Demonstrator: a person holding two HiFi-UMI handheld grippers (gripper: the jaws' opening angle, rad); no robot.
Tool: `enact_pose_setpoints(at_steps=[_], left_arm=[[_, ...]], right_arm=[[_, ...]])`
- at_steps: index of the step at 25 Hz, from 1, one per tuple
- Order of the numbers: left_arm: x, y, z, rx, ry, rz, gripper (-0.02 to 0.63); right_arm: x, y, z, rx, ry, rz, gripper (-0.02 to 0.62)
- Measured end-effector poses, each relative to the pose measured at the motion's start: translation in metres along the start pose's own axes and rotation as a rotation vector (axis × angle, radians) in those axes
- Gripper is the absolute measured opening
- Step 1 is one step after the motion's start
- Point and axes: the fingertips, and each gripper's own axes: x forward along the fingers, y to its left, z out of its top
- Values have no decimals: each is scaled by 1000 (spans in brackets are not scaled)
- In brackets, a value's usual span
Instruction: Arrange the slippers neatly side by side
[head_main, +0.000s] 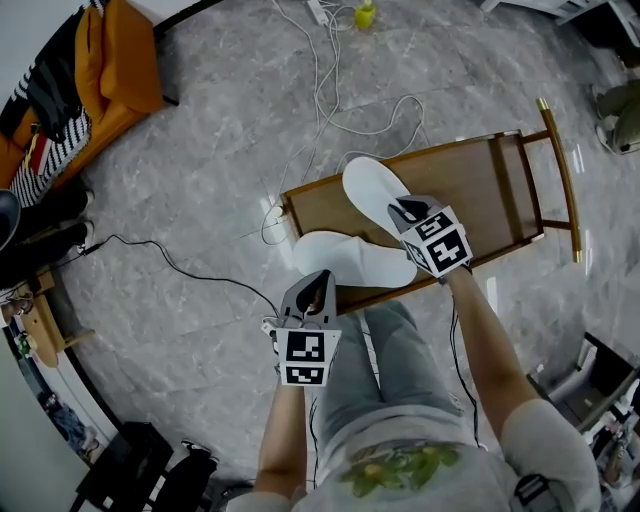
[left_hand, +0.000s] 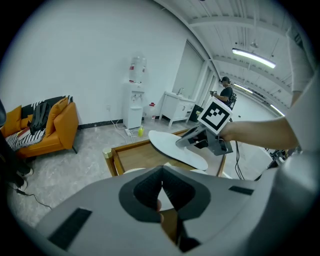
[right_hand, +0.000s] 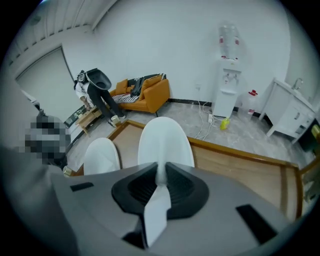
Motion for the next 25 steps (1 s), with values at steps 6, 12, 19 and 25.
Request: enact_pose_setpoints(at_steps=[6, 12, 19, 25], left_arm=[[0, -3, -4, 6, 7, -10, 15], [1, -6, -4, 18, 8, -18, 15], [2, -8, -8, 22, 11, -26, 15], [2, -10, -13, 26, 21, -31, 15]], right_arm=[[-4, -15, -6, 152, -10, -72, 43], [-7, -19, -13, 278, -29, -118, 43], [-10, -33, -20, 451, -65, -190, 40], [-10, -29, -18, 420, -89, -180, 60]])
